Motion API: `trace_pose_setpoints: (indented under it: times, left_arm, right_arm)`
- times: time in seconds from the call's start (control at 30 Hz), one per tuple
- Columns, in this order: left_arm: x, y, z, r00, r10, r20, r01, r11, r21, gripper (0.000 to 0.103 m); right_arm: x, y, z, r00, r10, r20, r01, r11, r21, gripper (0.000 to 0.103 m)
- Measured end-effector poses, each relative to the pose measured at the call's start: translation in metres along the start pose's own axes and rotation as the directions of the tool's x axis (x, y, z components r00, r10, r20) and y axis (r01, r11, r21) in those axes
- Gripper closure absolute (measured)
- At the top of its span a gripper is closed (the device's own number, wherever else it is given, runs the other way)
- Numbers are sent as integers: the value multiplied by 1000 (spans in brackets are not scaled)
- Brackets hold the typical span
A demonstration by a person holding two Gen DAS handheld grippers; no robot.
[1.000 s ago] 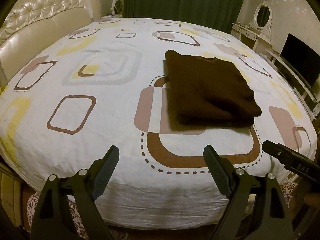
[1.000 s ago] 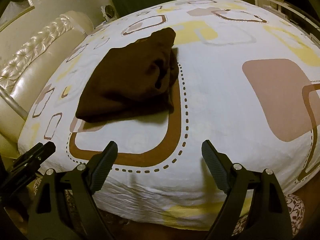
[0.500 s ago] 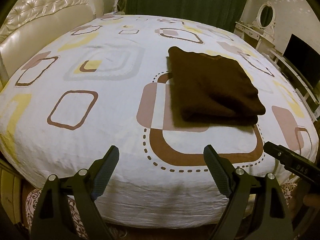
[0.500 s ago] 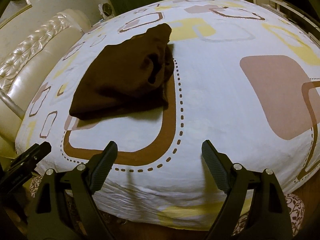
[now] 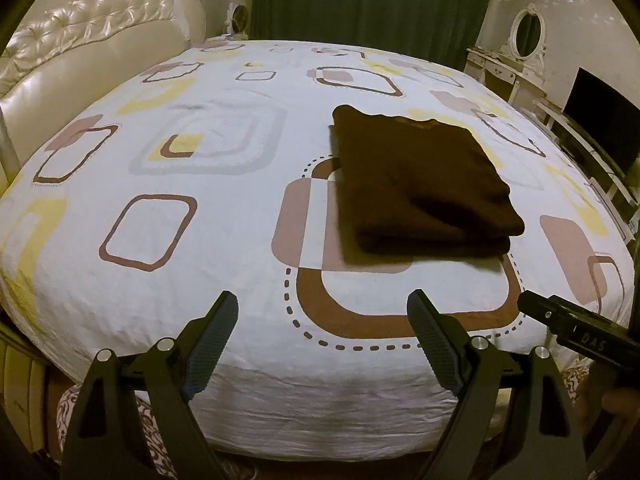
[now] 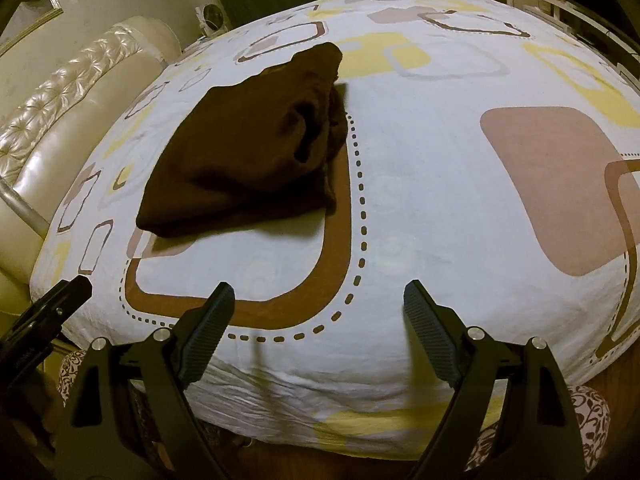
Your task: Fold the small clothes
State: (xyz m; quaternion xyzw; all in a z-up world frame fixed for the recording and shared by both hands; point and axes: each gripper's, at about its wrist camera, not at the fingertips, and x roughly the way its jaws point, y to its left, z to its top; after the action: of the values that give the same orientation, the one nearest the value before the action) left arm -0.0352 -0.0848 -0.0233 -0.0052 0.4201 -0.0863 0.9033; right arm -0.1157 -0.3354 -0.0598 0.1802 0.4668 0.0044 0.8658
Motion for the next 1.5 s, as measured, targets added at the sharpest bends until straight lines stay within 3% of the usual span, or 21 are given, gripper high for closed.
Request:
trace_pose_setpoints:
  times: [1.5]
  left_arm:
    - [-2, -3, 2, 999, 44, -5, -44, 999, 14, 18]
  right_arm:
    - [5, 5, -5, 1000, 1, -15, -1, 1000, -7, 16]
